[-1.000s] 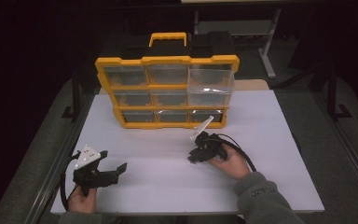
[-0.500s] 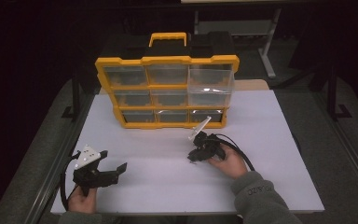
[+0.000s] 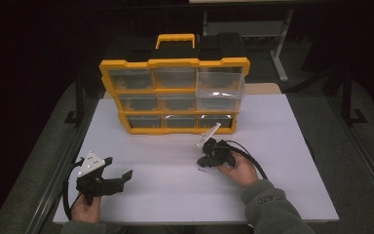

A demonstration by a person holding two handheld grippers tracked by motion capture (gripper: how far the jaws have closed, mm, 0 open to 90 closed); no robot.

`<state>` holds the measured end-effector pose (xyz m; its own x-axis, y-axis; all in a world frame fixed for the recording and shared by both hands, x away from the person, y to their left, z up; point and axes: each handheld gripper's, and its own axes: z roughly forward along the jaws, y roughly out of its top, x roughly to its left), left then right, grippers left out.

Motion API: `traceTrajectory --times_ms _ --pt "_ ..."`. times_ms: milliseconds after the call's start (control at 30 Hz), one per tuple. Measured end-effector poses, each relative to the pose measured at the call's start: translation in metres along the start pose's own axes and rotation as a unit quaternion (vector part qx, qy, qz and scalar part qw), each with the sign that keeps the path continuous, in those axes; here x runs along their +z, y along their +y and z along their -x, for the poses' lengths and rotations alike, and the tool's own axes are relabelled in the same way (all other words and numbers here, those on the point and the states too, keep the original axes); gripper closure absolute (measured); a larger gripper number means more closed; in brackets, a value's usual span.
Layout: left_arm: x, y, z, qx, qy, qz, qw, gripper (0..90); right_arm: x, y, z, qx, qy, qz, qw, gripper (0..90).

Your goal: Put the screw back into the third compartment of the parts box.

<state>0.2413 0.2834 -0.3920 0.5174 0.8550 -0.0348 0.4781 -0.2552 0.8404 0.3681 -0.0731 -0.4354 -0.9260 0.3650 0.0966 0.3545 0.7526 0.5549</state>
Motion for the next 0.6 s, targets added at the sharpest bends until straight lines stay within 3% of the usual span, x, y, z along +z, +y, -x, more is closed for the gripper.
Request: traceTrajectory --times_ms 267,367,433,600 --pt "0.001 0.0 0.0 0.001 -0.001 0.0 1.0 13.7 -0.009 -0.008 0.002 0.022 0.011 0.004 0.9997 87.0" --pt "0.001 0.0 0.0 0.001 -0.001 0.0 1.0 13.7 -0.011 -0.011 0.004 0.014 0.01 0.015 0.9997 87.0" --pt "0.001 0.0 0.0 0.003 -0.002 0.0 1.0 13.7 -0.018 -0.016 0.003 0.028 0.011 0.017 0.9994 87.0" --pt "0.001 0.0 0.001 0.002 -0.002 -0.001 1.0 13.7 -0.03 -0.028 0.006 0.03 0.009 0.023 0.9993 86.9"
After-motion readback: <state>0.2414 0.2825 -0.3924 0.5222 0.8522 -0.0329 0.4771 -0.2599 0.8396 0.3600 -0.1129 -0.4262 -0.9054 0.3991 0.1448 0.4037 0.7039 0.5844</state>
